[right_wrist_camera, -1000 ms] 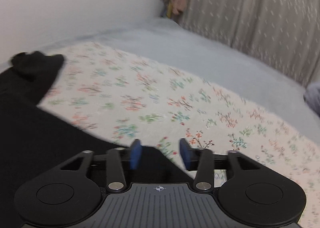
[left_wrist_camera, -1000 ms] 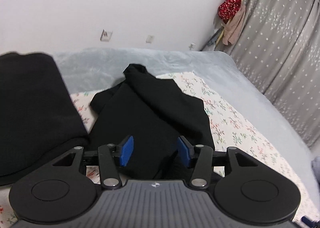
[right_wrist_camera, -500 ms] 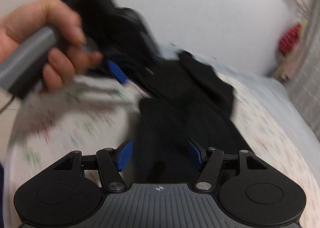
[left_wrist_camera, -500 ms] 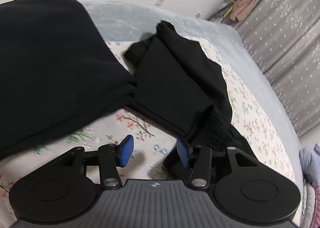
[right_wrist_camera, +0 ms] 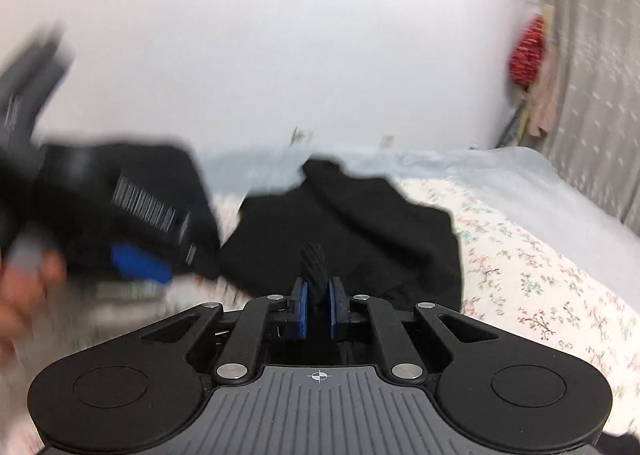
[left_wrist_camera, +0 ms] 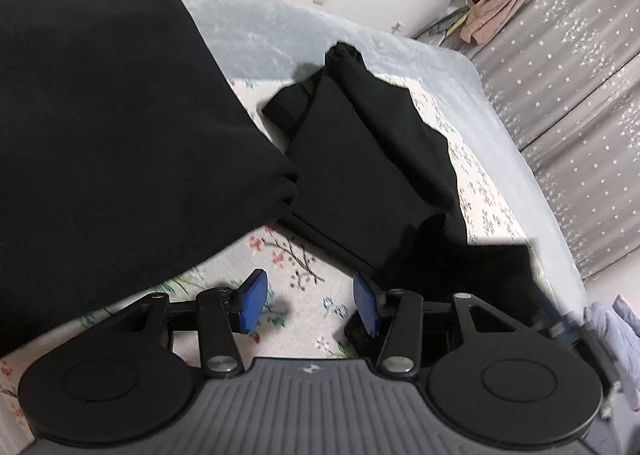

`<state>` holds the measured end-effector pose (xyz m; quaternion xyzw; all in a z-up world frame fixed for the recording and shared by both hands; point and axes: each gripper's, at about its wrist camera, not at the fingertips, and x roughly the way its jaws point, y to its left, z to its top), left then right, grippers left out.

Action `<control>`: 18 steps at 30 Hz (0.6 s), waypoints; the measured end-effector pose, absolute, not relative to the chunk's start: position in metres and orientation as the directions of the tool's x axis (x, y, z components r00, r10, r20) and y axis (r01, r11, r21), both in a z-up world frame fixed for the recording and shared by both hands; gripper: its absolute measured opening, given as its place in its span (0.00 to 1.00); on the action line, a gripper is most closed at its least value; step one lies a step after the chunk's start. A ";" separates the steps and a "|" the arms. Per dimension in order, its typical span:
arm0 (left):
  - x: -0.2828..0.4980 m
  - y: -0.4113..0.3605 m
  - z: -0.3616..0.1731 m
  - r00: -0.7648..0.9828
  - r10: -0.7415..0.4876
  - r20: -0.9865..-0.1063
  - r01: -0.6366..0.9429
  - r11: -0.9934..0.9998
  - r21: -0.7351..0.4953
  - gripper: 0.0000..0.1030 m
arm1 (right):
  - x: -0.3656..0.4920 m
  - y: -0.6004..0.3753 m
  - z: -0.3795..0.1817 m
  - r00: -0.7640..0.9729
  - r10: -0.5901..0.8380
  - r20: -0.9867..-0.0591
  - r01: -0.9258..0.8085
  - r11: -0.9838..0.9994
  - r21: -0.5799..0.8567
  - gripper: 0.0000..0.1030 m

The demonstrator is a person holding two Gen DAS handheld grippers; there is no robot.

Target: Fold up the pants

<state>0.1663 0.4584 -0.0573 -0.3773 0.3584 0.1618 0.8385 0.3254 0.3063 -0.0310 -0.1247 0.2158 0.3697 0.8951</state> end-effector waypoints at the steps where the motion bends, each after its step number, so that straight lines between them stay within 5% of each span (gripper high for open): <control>1: 0.167 0.459 -0.059 0.690 -0.013 -0.724 -0.542 0.654 -0.528 0.68 | 0.325 0.302 -0.026 0.659 0.603 -0.450 -0.698 0.713 -0.066 0.09; 5: 0.163 0.463 -0.058 0.703 -0.029 -0.711 -0.539 0.630 -0.559 0.68 | 0.310 0.308 -0.024 0.710 0.600 -0.367 -0.681 0.718 -0.143 0.09; 10: 0.164 0.457 -0.058 0.704 -0.048 -0.709 -0.518 0.649 -0.557 0.68 | 0.298 0.358 -0.081 0.580 0.539 -0.611 -0.789 0.559 -0.255 0.12; 18: 0.169 0.450 -0.064 0.709 -0.129 -0.693 -0.459 0.662 -0.593 0.68 | 0.320 0.329 -0.066 0.492 0.618 -0.613 -0.734 0.673 0.089 0.51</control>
